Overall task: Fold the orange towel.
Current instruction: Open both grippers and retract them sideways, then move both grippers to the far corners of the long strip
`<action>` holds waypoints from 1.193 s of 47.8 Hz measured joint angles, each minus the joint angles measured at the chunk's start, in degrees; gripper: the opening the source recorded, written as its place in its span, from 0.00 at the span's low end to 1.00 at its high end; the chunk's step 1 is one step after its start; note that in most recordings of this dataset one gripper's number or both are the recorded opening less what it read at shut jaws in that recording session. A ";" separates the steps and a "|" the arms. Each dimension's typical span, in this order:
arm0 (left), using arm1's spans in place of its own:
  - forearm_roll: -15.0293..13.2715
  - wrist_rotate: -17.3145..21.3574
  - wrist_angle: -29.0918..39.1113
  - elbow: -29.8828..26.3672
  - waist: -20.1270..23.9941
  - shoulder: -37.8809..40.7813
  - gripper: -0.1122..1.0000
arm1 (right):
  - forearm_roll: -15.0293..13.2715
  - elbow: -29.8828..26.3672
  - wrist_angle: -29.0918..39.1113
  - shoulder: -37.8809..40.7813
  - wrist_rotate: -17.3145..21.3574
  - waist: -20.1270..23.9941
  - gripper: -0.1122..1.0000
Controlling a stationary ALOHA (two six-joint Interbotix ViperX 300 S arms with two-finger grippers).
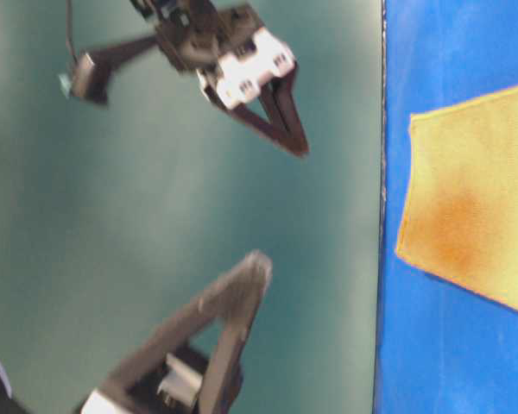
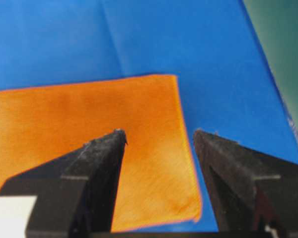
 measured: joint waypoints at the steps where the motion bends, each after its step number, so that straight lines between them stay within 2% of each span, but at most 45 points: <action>1: 0.09 0.26 -0.44 0.79 0.62 -0.79 0.78 | 0.18 0.79 -0.44 -0.88 0.26 0.26 0.64; 16: 0.00 2.81 -12.66 14.06 7.73 -11.51 0.78 | 0.97 13.54 -8.88 -15.21 5.80 5.10 0.64; 26: 0.09 2.90 -18.54 21.36 8.79 -15.29 0.78 | 1.14 20.30 -13.71 -20.48 9.32 6.94 0.64; 33: 0.00 2.90 -19.51 22.15 8.79 -15.38 0.78 | 1.23 21.62 -15.82 -20.74 10.11 7.03 0.64; 52: 0.09 2.90 -19.69 22.06 8.88 -14.85 0.78 | 1.41 21.53 -16.08 -20.65 10.20 6.94 0.64; 57: 0.09 2.81 -19.78 20.83 10.46 -13.27 0.78 | 1.76 20.65 -16.00 -19.86 10.20 6.06 0.64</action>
